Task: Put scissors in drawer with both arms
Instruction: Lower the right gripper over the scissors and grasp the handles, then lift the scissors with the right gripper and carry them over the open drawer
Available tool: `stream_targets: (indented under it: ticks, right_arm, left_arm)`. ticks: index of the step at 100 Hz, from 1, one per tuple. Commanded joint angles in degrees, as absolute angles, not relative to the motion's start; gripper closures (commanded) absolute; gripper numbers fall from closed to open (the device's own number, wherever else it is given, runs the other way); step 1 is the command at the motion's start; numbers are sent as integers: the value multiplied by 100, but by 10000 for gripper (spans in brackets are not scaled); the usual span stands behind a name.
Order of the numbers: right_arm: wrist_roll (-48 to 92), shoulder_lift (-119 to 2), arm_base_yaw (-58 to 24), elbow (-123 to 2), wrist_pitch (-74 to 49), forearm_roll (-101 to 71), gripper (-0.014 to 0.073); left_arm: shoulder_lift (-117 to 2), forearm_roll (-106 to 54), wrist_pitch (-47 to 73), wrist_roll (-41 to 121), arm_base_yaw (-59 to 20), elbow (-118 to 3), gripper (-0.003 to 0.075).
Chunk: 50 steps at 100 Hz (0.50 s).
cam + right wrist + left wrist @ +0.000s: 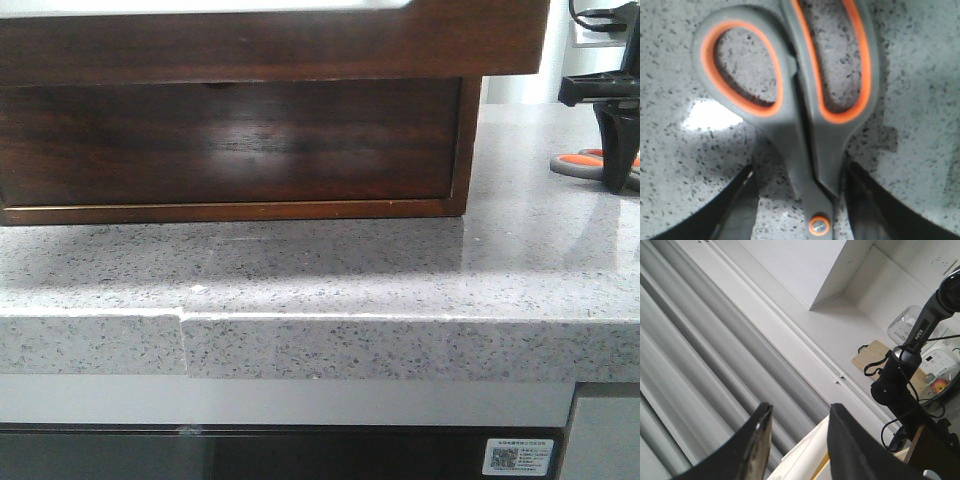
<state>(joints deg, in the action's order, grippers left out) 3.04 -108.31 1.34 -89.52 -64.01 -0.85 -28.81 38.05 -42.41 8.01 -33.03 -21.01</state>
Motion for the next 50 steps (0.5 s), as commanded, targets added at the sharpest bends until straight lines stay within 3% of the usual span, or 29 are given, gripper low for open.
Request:
stream_targets:
  ticks: [1, 11, 37, 50]
  right_arm:
    - [362, -10610, 132, -9132, -6403, -79, 262]
    - [362, -10703, 132, -9132, -6469, -79, 316]
    - [362, -10825, 132, -9132, -6559, -79, 624]
    - [362, -10736, 132, -9132, -6613, -79, 672]
  left_arm:
    - [-2910, 3523, -4499, 722, -3349, -2260, 466]
    - [-2910, 3523, -4499, 722, -3349, -2260, 466]
    - [-2910, 3523, -4499, 722, -3349, -2260, 469]
    - [-2910, 3523, -4499, 722, -3349, -2260, 470]
